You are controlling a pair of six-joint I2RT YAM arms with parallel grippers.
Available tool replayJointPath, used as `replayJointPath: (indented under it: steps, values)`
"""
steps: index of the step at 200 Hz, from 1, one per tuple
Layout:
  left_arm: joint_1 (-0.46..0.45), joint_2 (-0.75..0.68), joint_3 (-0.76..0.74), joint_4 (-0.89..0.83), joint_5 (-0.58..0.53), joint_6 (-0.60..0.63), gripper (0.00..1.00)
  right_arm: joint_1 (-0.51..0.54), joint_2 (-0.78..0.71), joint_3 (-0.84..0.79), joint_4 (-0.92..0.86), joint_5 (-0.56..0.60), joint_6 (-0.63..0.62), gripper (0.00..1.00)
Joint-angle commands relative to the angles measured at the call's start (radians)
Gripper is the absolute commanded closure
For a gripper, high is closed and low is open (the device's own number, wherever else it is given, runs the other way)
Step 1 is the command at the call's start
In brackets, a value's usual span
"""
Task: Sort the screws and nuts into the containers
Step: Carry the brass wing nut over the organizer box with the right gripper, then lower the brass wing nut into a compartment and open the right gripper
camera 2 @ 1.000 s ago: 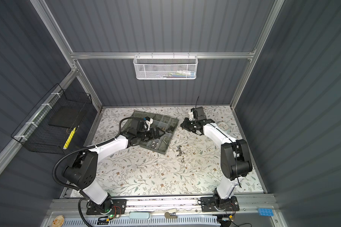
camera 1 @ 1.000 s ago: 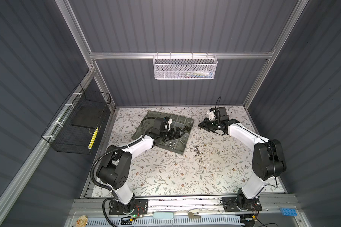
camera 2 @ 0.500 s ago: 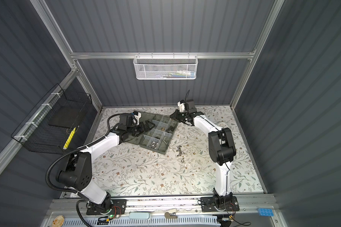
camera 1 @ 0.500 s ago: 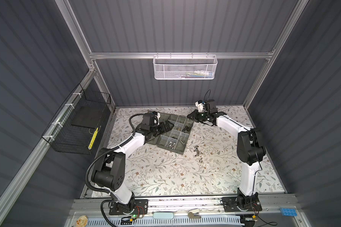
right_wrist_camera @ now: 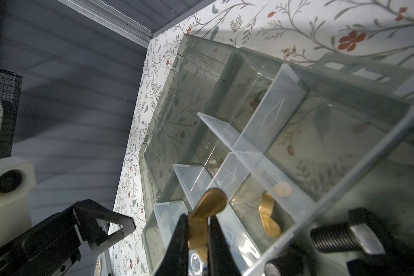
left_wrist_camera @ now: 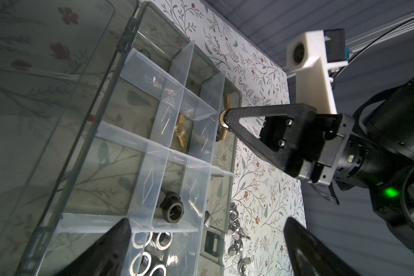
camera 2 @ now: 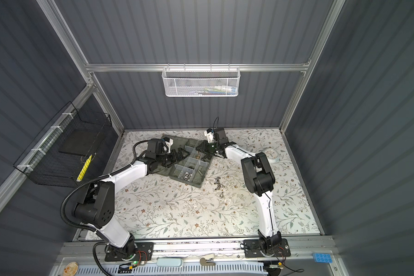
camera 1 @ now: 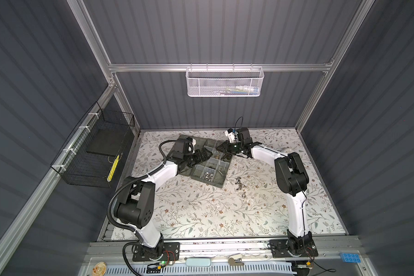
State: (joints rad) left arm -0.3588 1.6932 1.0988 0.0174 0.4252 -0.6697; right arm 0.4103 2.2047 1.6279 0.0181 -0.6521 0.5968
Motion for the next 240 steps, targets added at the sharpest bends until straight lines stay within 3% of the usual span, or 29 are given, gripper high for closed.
replayJointPath:
  steps: [1, 73, 127, 240]
  values:
    - [0.003, 0.016, 0.001, 0.032, 0.039, -0.029, 0.0, -0.001, 0.039, 0.025, 0.046, -0.02, 0.003, 0.89]
    - [0.001, 0.009, -0.006, 0.036, 0.039, -0.031, 0.0, 0.003, 0.071, 0.005, 0.053, -0.002, 0.023, 0.84]
    - [0.001, 0.01, -0.011, 0.042, 0.036, -0.031, 0.0, 0.002, 0.076, -0.006, 0.052, 0.009, 0.023, 0.73]
    - [-0.006, 0.005, -0.012, 0.051, 0.036, -0.03, 0.0, -0.002, 0.06, -0.031, 0.085, 0.014, 0.017, 0.67]
